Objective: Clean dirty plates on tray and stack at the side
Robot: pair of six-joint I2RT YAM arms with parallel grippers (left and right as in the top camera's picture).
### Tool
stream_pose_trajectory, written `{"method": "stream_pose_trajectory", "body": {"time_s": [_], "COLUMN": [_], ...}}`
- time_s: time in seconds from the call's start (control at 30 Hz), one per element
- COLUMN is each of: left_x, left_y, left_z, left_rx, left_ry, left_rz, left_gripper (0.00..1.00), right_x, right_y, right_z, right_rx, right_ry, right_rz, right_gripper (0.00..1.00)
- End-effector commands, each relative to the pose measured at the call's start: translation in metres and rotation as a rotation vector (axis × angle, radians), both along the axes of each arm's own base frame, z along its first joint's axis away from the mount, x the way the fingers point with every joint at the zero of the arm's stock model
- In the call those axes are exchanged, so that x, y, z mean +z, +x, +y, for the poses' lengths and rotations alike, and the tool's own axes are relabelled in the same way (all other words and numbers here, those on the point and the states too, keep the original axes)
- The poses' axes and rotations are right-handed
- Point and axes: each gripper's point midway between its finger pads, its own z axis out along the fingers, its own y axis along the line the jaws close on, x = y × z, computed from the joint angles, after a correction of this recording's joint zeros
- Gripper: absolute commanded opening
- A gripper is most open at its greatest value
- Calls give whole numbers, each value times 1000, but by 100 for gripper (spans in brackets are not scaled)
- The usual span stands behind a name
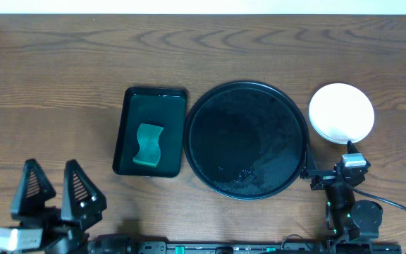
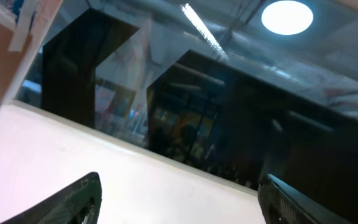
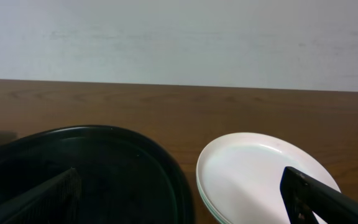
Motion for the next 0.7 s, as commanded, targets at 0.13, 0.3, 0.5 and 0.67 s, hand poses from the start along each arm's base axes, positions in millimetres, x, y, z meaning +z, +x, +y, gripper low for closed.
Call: {"method": "stream_pose_trajectory", "body": {"time_s": [0.13, 0.3, 0.5, 0.67], "left_x": [-39, -70, -104, -132], "left_y": [34, 54, 73, 85], "left_z": [-1, 0, 2, 2], "left_rx": [-51, -55, -79, -92], "left_ry": [-46, -59, -110, -145], "left_rz": [22, 55, 88, 138], "left_gripper": [80, 80, 80, 80], "right_x": [0, 0, 0, 0], "right_y": [0, 0, 0, 0], "right_z": [0, 0, 0, 0], "right_rx": [2, 2, 2, 2], "right_ry": [-11, -11, -11, -11], "right_rz": [-4, -4, -4, -4], "right_gripper": [99, 99, 99, 99]}}
